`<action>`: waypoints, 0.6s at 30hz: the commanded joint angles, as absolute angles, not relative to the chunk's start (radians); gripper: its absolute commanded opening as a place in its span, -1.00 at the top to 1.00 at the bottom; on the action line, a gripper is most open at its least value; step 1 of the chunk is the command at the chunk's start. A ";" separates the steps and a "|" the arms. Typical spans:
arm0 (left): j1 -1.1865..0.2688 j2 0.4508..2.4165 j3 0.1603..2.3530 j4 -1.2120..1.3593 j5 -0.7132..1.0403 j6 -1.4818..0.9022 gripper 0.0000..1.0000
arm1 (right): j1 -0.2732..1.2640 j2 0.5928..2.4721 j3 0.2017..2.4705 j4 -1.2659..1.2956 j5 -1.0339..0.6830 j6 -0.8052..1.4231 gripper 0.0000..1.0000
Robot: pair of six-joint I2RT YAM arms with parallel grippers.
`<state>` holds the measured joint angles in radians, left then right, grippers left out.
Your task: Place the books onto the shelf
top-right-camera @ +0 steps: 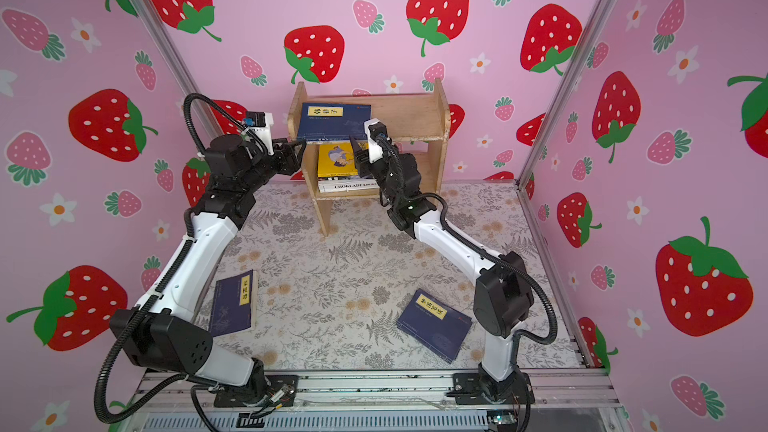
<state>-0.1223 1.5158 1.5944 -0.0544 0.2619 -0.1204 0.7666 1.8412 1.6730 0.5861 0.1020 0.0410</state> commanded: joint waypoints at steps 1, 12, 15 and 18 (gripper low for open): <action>-0.117 1.509 1.615 -0.027 0.252 -0.109 -0.21 | 0.770 1.857 1.688 0.604 0.078 0.055 -0.12; -0.116 1.507 1.606 -0.023 0.226 -0.119 -0.15 | 0.770 1.864 1.699 0.595 0.076 0.056 -0.11; -0.116 1.475 1.573 -0.018 0.224 -0.134 -0.14 | 0.770 1.840 1.679 0.598 0.086 0.047 -0.11; -0.117 1.426 1.525 -0.002 0.223 -0.150 -0.15 | 0.768 1.819 1.678 0.585 0.101 0.032 -0.10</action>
<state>-0.1215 1.4857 1.5520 -0.0425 0.2409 -0.1364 0.7658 1.8412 1.6730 0.5873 0.1001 0.0502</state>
